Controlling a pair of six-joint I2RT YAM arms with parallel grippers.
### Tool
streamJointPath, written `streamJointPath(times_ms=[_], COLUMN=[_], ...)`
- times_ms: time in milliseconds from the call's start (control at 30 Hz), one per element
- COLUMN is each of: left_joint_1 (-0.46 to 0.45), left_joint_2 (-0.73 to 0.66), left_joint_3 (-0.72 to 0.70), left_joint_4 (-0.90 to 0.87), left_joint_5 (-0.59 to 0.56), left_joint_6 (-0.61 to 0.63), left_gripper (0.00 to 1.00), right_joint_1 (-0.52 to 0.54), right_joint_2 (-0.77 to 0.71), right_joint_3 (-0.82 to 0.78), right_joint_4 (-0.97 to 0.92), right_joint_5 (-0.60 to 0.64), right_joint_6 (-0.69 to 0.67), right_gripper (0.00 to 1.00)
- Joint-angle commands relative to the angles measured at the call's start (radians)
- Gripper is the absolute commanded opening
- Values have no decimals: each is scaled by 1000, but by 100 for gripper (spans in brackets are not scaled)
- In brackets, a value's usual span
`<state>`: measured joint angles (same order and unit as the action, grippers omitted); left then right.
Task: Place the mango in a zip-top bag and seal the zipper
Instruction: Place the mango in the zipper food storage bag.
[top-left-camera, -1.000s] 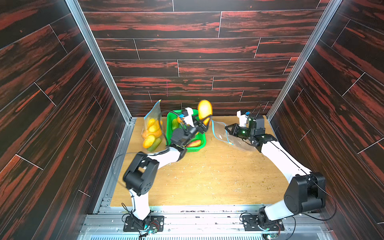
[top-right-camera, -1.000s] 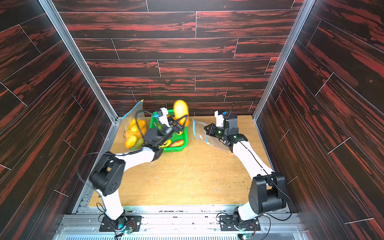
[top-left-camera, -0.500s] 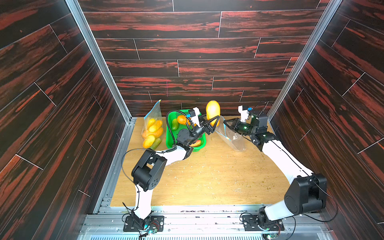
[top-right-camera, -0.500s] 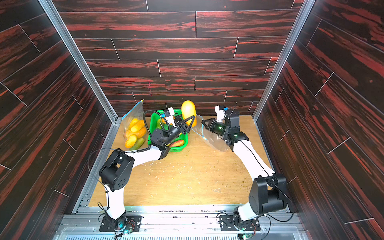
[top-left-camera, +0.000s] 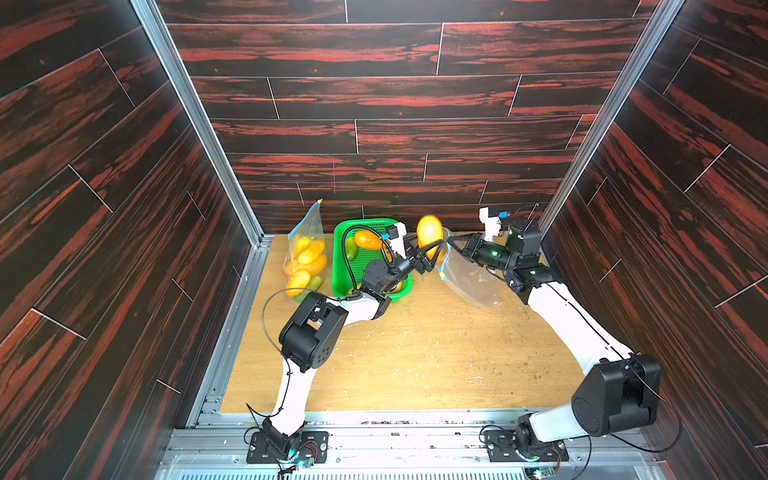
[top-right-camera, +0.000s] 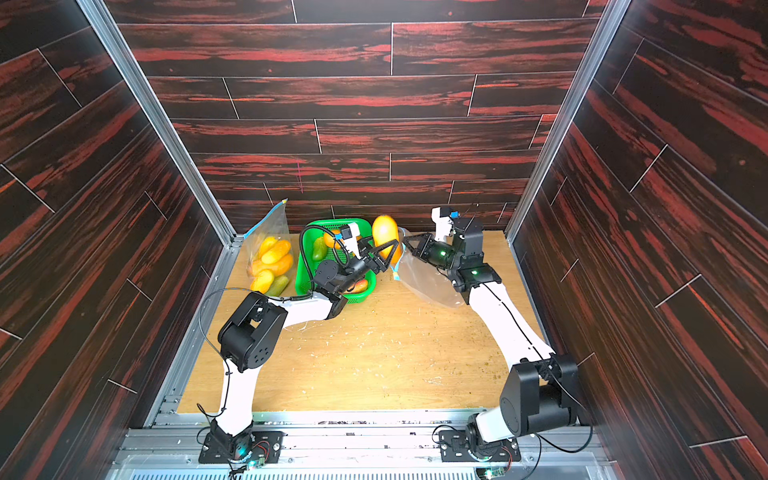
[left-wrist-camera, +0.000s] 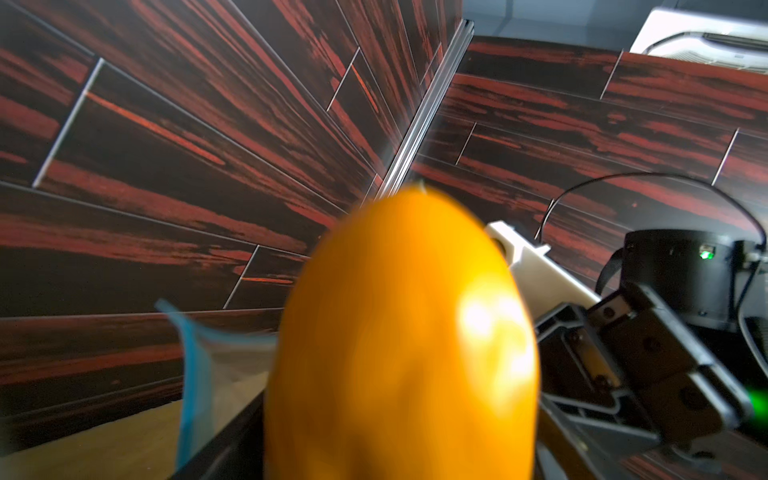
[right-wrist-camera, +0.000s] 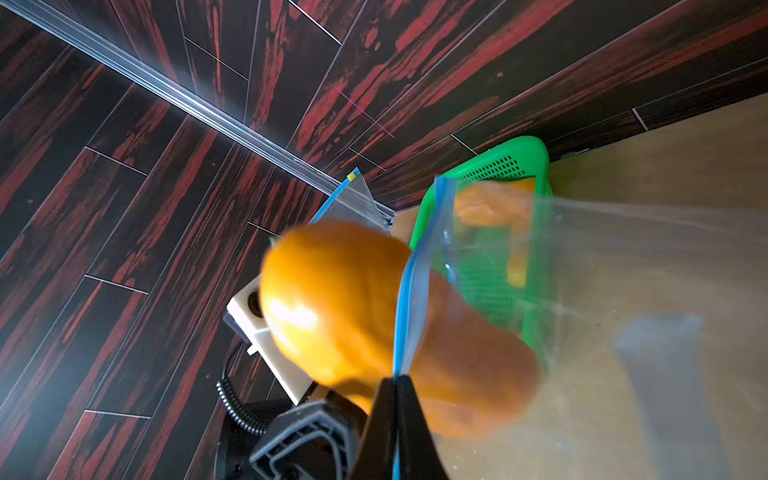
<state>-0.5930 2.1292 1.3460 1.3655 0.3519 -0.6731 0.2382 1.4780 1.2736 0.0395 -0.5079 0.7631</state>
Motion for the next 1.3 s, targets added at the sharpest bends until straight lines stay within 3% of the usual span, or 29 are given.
streamJointPath(times_ms=[0,267,300,433,667,867,1000,1100,1200,1267], left_joint_1=[2,20,21,21,22,22,17,16,18,19], left_joint_2=[-45,-93,-94,-98,-142,-119,-86,-81,-98,-116], left_joint_3=[-10,-50,-51,-39,-45,2,31,19,-8,-13], left_joint_4=[47,32,35,47,47,47,31,9,-24,-76], left_joint_5=[-3,-13,-9,-16,-107,-133,-86,-58,-45,-28], left_joint_6=[14,5,2,-32,-16,-26,-25,-8,26,52], left_gripper=[97,100,97,64,50,47,62,87,99,100], right_joint_1=[3,3,3,3,5,5,5,4,4,4], right_joint_2=[-10,2,5,17,33,48,50,53,58,61], right_joint_3=[18,5,2,-16,-32,-53,-53,-47,-45,-46], right_joint_4=[29,60,69,122,167,226,232,234,231,234], right_joint_5=[-12,-12,-16,-34,-56,-85,-79,-75,-71,-68], right_joint_6=[9,33,41,88,134,189,199,204,205,206], right_gripper=[0,0,0,0,0,0,0,0,0,0])
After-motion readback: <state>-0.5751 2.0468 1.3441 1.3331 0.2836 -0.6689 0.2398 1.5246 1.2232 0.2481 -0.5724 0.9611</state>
